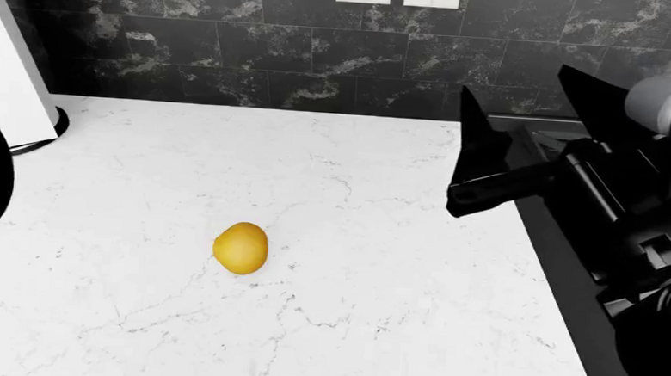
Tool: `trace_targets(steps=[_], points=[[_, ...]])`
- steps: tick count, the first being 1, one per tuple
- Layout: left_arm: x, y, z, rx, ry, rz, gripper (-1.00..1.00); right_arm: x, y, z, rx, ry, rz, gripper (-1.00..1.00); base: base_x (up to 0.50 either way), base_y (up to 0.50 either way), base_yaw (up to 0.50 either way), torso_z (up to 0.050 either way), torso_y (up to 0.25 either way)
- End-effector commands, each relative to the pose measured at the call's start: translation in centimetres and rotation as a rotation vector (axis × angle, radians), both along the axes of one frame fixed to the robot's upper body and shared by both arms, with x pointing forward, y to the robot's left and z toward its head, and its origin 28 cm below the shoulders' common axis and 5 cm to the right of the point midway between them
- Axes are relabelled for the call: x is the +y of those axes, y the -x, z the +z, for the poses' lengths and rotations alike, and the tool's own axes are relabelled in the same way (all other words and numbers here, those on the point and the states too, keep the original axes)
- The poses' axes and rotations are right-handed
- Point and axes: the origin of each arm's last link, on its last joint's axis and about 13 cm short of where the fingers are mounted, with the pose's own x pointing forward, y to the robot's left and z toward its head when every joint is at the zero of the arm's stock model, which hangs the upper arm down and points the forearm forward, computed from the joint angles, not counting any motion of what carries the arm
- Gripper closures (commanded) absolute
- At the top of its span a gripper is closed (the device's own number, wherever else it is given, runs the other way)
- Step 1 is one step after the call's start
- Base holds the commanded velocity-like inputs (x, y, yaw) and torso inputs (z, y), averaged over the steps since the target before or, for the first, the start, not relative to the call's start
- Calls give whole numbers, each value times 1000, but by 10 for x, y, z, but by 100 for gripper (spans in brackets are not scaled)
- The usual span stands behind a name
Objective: Pick the lemon, brussel sprout from the counter and place them in the cabinet. Then close the cabinet.
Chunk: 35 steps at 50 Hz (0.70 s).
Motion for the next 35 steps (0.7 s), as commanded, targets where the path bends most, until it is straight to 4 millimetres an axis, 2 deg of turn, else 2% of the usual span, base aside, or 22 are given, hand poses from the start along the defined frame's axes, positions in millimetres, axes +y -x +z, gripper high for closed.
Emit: trace_targets(steps=[1, 16, 35], points=[[-2, -2, -22, 102, -170, -70, -100, -1, 0, -1, 0, -3, -3, -100, 0, 0, 0, 0, 0], [-5, -8, -48, 218, -340, -122, -100, -1, -1, -3, 3, -5, -3, -100, 0, 0, 0, 0, 0], [-12, -45, -85, 422, -361, -76, -100, 0, -2, -6, 7, -9, -3, -100, 0, 0, 0, 0, 0]])
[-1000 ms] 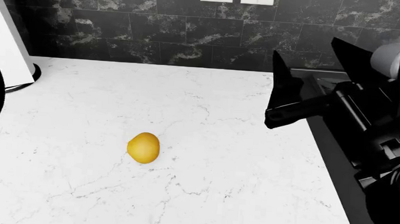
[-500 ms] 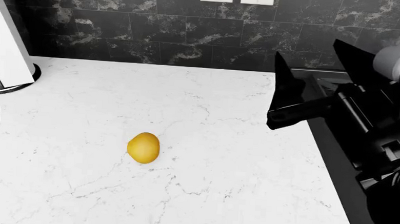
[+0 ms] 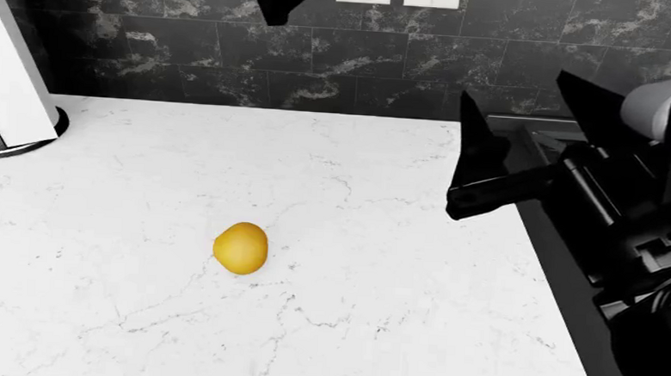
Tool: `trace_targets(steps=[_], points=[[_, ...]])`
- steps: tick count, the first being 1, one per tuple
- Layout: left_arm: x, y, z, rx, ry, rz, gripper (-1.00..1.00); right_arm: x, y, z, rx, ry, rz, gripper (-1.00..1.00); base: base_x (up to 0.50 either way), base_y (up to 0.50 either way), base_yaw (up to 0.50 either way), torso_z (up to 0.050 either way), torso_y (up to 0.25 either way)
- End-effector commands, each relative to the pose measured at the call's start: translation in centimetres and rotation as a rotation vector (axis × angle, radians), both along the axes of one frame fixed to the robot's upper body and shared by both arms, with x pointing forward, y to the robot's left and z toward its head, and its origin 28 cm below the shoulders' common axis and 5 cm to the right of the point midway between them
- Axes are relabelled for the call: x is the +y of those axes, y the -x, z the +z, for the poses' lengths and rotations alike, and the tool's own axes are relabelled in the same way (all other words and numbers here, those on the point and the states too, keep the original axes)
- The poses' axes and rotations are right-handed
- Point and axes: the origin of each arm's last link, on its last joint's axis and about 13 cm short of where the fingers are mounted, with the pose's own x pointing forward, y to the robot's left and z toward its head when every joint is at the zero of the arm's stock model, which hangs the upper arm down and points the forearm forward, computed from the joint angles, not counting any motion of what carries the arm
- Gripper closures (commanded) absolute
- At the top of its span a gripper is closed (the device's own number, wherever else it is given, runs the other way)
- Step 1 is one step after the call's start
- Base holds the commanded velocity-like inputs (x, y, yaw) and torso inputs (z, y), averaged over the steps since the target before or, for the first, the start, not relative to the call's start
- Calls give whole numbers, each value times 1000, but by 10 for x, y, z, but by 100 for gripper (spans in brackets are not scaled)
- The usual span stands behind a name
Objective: Pick the lemon, brussel sprout from the counter and place them in the cabinet. Then close the cabinet.
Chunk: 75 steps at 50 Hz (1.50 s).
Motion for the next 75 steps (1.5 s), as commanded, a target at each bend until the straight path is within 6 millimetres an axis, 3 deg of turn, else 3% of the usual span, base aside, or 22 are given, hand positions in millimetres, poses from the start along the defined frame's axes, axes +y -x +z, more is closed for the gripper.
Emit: trace_targets(steps=[1, 15, 30, 46, 60, 75], points=[[-3, -22, -25, 123, -38, 41, -100, 0, -1, -2, 3, -2, 0, -100, 0, 0, 0, 0, 0], [13, -42, -62, 277, -110, 138, -100, -2, -1, -2, 3, -7, -5, -100, 0, 0, 0, 0, 0], [30, -37, -82, 504, -61, 80, -100, -2, -1, -4, 5, -11, -8, -100, 0, 0, 0, 0, 0], [46, -10, -102, 462, -178, 142, -100, -2, -2, -7, 11, -15, -5, -100, 0, 0, 0, 0, 0], [55, -14, -119, 433, -305, 237, -100, -1, -2, -7, 11, -20, -2, -100, 0, 0, 0, 0, 0], [58, -11, -128, 491, -360, 222, -100, -1, -3, -7, 12, -19, -3, -100, 0, 0, 0, 0, 0]])
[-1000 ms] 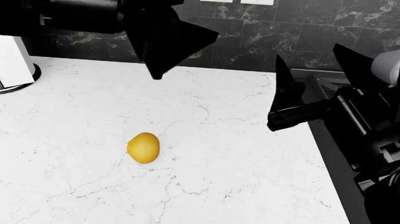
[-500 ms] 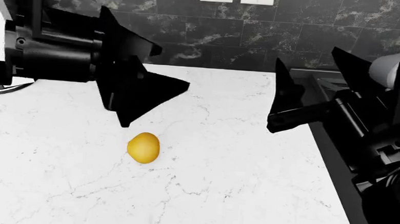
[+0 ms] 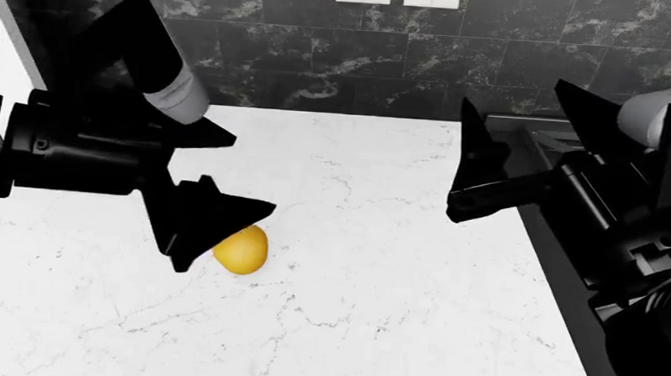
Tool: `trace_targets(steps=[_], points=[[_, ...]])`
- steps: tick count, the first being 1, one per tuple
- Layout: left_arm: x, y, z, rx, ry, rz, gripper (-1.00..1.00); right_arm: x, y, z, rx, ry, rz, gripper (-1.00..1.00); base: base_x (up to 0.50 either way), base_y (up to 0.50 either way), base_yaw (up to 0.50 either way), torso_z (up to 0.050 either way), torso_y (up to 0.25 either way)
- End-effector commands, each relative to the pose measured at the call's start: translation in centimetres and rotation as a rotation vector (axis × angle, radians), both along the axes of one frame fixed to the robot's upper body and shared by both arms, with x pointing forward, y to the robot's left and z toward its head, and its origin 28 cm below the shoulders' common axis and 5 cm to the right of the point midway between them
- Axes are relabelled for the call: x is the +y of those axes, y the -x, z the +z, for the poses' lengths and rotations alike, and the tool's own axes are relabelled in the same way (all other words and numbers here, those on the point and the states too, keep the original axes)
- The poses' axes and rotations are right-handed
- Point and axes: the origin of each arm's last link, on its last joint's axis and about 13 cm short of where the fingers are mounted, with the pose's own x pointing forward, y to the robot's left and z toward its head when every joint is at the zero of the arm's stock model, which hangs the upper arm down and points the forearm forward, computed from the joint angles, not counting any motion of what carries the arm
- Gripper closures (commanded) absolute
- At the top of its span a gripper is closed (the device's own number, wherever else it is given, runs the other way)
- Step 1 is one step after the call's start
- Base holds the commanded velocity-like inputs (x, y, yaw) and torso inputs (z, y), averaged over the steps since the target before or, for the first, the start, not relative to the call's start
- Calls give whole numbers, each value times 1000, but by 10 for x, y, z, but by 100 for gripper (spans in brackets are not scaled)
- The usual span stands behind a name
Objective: Pick the lemon, brussel sprout from the counter and place them in the cabinet. Then close the cabinet.
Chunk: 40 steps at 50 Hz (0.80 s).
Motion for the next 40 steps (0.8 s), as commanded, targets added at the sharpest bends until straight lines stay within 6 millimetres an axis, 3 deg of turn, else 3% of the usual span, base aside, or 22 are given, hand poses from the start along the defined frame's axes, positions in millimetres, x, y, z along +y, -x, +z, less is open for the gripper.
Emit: trace_targets(steps=[1, 18, 40], points=[[3, 3, -7, 44, -40, -12, -100, 0, 0, 0, 1, 0, -1, -100, 0, 0, 0, 0, 0], [6, 4, -15, 102, -60, -23, -100, 1, -1, 0, 1, -2, -1, -100, 0, 0, 0, 0, 0], [4, -10, -31, 98, -120, 16, -100, 1, -3, -3, 5, -4, -1, -100, 0, 0, 0, 0, 0]])
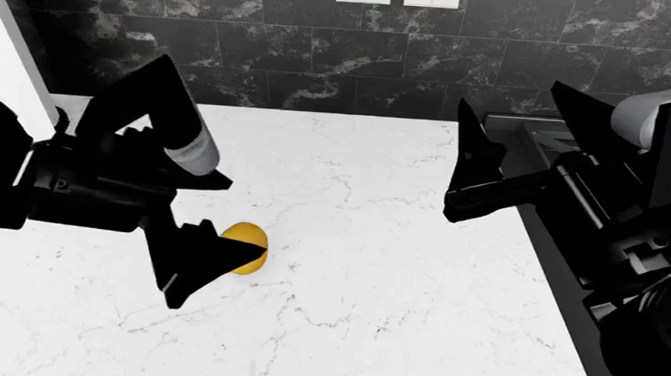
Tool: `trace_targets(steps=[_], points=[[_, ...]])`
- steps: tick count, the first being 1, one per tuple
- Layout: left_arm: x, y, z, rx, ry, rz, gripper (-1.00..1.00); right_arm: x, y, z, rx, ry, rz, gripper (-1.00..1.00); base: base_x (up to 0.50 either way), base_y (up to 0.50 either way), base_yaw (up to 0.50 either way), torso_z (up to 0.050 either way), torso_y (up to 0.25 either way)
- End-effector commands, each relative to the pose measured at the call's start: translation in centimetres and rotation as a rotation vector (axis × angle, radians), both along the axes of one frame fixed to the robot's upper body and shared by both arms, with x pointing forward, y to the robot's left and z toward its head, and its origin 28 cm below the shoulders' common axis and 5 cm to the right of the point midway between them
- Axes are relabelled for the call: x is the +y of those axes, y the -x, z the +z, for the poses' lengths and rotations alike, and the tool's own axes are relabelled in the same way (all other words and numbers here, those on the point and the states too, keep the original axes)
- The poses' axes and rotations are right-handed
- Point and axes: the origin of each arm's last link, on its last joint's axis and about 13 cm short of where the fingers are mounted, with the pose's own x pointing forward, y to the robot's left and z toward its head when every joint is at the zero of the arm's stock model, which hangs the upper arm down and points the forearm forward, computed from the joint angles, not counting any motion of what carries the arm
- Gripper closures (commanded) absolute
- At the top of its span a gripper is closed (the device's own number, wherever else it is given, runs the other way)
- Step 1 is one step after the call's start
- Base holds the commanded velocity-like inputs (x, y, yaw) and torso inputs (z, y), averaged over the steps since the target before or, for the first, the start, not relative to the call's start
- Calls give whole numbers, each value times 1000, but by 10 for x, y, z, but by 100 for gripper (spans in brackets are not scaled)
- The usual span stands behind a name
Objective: Pick the lemon, brussel sprout from the counter and place them in the cabinet. Then close the cabinet.
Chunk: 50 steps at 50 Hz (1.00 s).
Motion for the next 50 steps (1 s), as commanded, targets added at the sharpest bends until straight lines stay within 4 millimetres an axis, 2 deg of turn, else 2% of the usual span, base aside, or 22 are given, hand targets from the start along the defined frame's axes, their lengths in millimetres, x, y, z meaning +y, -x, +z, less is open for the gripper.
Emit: trace_targets(steps=[1, 10, 23, 41, 50], points=[[1, -7, -7, -9, -57, 32, -100, -1, -1, -1, 1, -2, -1, -100, 0, 0, 0, 0, 0], [6, -10, -8, -16, -96, 67, -100, 0, -1, -1, 2, -2, 1, -100, 0, 0, 0, 0, 0], [0, -15, -16, 17, -94, 41, -100, 0, -2, -2, 4, -2, 0, -100, 0, 0, 0, 0, 0], [-2, -34, -24, 28, -116, 85, -100, 0, -2, -3, 6, -5, -3, -100, 0, 0, 0, 0, 0], [-6, -35, -29, 53, -114, 69, -100, 0, -3, -5, 8, -6, -4, -100, 0, 0, 0, 0, 0]])
